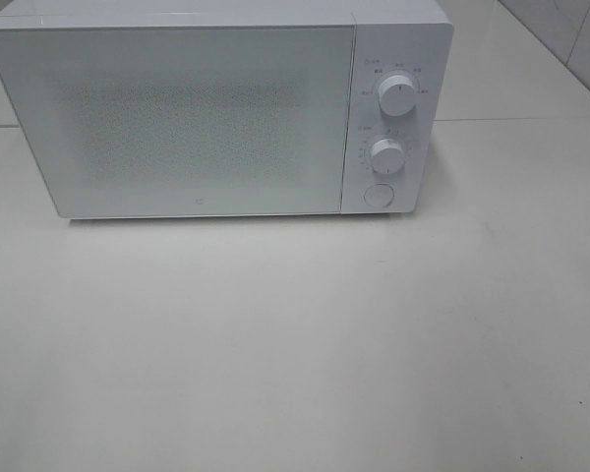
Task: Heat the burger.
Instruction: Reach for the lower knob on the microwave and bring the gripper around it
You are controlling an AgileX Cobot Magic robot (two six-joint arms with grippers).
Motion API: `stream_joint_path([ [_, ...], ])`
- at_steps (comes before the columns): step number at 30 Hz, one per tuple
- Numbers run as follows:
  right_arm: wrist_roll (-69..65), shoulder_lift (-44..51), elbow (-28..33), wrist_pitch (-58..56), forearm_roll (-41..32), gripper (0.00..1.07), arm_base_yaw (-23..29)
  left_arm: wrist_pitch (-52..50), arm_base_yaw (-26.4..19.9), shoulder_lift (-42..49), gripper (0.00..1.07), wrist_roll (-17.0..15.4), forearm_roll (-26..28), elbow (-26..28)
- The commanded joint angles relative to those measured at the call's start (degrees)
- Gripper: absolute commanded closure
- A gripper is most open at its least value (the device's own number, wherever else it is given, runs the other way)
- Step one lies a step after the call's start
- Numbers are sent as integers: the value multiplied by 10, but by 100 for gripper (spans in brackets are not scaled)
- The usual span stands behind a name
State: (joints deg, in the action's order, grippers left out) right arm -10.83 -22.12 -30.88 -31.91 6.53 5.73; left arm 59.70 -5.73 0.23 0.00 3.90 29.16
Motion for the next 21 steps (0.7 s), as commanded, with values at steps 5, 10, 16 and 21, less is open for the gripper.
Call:
stream_joint_path([
  [5, -3, -75, -3, 68, 6, 20, -3, -4, -2, 13, 6, 0, 6, -2],
  [10, -3, -152, -3, 143, 6, 25, -3, -4, -2, 13, 6, 0, 6, -2],
  [16, -3, -222, -3, 193, 29, 29, -3, -4, -2, 13, 6, 0, 6, -2],
  [21, -4, -280, -3, 244, 18, 31, -3, -4, -2, 13, 6, 0, 6, -2],
])
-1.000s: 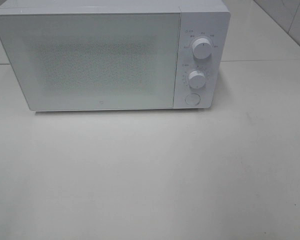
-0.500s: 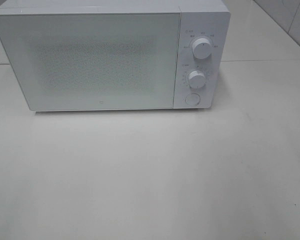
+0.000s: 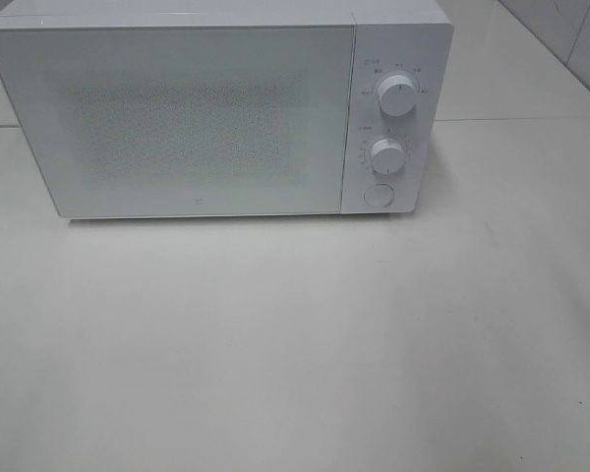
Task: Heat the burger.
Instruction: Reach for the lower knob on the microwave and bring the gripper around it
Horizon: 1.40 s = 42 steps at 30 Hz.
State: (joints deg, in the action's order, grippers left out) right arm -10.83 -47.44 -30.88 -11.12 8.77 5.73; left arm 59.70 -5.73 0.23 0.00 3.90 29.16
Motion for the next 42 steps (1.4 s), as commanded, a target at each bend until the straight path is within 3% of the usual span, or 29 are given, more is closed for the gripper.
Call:
stream_joint_path([
  [1, -4, -26, -3, 36, -5, 31, -3, -4, -2, 13, 6, 0, 6, -2],
  [6, -15, -76, -3, 82, 1, 31, -3, -4, -2, 13, 6, 0, 6, -2],
  [11, -17, -113, 34, 175, -2, 31, -3, -4, -2, 13, 6, 0, 6, -2],
  [23, 11, -193, 153, 469, -95, 31, -3, -4, -2, 13, 6, 0, 6, -2],
  [28, 38, -219, 175, 525, -143, 31, 1, -4, -2, 13, 6, 0, 6, -2],
  [35, 143, -253, 190, 590, -268, 31, 103, -4, -2, 13, 6, 0, 6, -2],
  [37, 199, -281, 190, 631, -335, 31, 159, -4, -2, 13, 6, 0, 6, -2],
  [38, 199, -281, 190, 631, -335, 31, 159, -4, -2, 13, 6, 0, 6, -2],
  [40, 256, -321, 189, 704, -417, 31, 236, -4, -2, 13, 6, 0, 6, -2],
  [42, 265, -331, 189, 722, -439, 31, 256, -4, -2, 13, 6, 0, 6, -2],
])
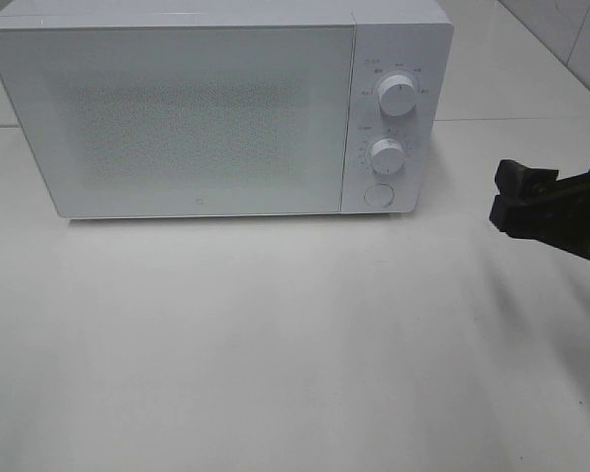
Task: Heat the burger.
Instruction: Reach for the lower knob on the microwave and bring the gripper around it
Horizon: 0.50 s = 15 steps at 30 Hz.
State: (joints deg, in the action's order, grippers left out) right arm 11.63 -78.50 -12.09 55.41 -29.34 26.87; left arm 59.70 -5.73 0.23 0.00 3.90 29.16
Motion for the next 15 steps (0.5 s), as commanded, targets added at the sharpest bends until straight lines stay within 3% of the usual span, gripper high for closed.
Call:
stream_joint_path([
  [1, 49, -36, 1, 88, -97, 31, 80, -4, -2, 13, 6, 0, 6, -2],
  [8, 56, -85, -23, 124, -197, 31, 170, -4, -2, 13, 6, 0, 6, -2],
  [15, 81, -143, -80, 124, -213, 31, 211, -4, -2, 13, 6, 0, 6, -2],
])
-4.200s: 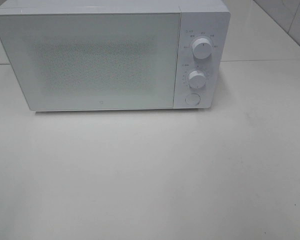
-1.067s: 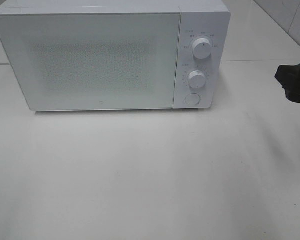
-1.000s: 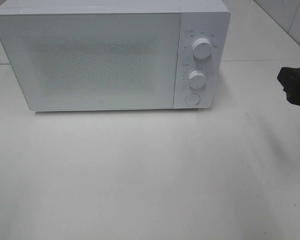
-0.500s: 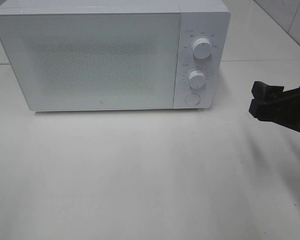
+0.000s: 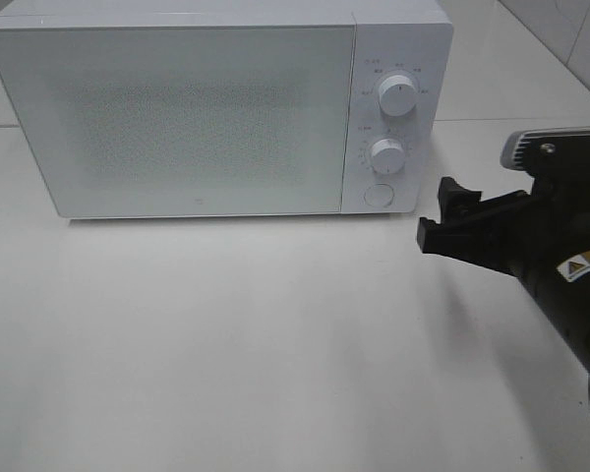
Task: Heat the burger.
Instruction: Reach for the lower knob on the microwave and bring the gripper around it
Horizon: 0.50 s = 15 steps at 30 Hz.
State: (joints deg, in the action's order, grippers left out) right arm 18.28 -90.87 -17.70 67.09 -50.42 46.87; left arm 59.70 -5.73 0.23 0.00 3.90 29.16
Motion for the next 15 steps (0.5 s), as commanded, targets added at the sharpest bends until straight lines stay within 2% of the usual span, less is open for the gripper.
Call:
stream_joint_path([
  [1, 15, -28, -32, 7, -2, 31, 14, -4, -2, 13, 6, 0, 6, -2],
  [7, 15, -74, -76, 7, 4, 31, 14, -4, -2, 13, 6, 0, 6, -2],
  [15, 14, -88, -97, 21, 4, 31, 14, -4, -2, 13, 6, 0, 6, -2],
])
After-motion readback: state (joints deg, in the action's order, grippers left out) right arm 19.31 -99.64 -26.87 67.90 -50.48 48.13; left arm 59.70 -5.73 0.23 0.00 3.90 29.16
